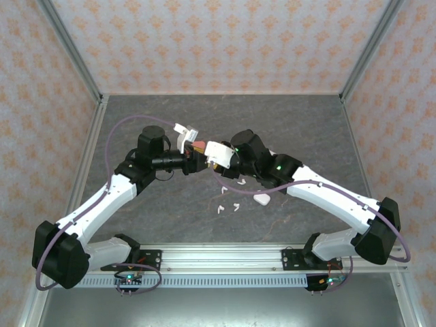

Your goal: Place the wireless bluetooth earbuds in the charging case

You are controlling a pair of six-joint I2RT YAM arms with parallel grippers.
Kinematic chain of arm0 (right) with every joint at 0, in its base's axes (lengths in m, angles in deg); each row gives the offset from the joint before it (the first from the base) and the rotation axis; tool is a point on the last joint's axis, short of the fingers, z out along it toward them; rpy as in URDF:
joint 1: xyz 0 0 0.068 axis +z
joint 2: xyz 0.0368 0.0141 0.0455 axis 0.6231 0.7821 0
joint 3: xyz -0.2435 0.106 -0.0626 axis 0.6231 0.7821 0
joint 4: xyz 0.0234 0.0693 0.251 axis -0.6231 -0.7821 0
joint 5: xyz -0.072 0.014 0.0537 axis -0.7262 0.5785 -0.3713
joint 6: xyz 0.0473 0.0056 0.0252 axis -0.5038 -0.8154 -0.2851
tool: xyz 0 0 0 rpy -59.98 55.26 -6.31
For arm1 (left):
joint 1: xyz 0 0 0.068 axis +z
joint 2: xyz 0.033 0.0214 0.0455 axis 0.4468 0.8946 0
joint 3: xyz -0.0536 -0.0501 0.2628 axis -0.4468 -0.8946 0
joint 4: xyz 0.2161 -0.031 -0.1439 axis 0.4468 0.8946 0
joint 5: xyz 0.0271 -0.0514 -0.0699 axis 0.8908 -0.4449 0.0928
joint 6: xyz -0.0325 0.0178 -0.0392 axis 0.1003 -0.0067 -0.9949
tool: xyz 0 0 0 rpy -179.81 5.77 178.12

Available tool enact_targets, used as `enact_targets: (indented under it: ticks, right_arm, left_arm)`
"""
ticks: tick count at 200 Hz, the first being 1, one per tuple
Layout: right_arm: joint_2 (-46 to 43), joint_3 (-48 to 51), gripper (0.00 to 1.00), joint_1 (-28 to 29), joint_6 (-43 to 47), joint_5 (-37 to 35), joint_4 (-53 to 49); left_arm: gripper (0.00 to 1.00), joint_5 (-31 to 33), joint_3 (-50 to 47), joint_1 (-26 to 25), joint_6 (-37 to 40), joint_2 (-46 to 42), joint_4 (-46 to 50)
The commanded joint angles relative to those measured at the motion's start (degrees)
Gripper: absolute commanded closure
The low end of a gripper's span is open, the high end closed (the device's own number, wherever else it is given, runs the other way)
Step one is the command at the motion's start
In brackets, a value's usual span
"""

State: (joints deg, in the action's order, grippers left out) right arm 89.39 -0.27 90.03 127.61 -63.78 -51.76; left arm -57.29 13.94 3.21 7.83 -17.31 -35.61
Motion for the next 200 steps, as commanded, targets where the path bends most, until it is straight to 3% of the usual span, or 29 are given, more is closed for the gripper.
enact_targets:
  ticks: [1,20,38,87,120,145,168,200]
  right_arm:
    - [0.25,-1.74,0.55,0.37,-1.11,3.29,-1.16]
    - [-0.26,-1.93,0.52,0.17,-1.98,3.2,-1.52]
    - [-1.58,-1.77,0.43,-0.94,-4.27,3.92,-1.12]
    - [-10.91,3.32,0.0,-6.57,-11.57,14.7,4.1]
    - [-15.01,7.14,0.01,-14.48,-22.52,27.27,9.8]
    - [-16.02,11.26,0.01,-20.45,-37.53,36.77,22.48]
    - [-14.86,12.22,0.01,-20.98,-42.77,39.32,27.44]
    - [-12.3,11.61,0.01,-20.89,-42.76,39.92,27.22]
  left_arm:
    - [0.76,-0.92,0.9,-1.08,0.18,-0.12,-4.29]
    - [0.8,-0.74,0.71,-1.13,0.45,-0.44,-4.29]
    - [0.82,-0.27,0.18,-1.14,0.66,-1.11,-4.77]
    - [0.84,2.92,-2.31,-1.28,1.9,-3.92,-7.58]
    - [0.84,3.69,-4.52,-1.67,2.74,-5.91,-12.28]
    - [0.85,5.0,-6.05,-3.14,6.06,-8.07,-14.54]
    - [0.85,5.91,-6.56,-4.29,8.6,-9.67,-15.06]
    - [0.86,6.29,-5.85,-4.62,9.57,-9.96,-13.92]
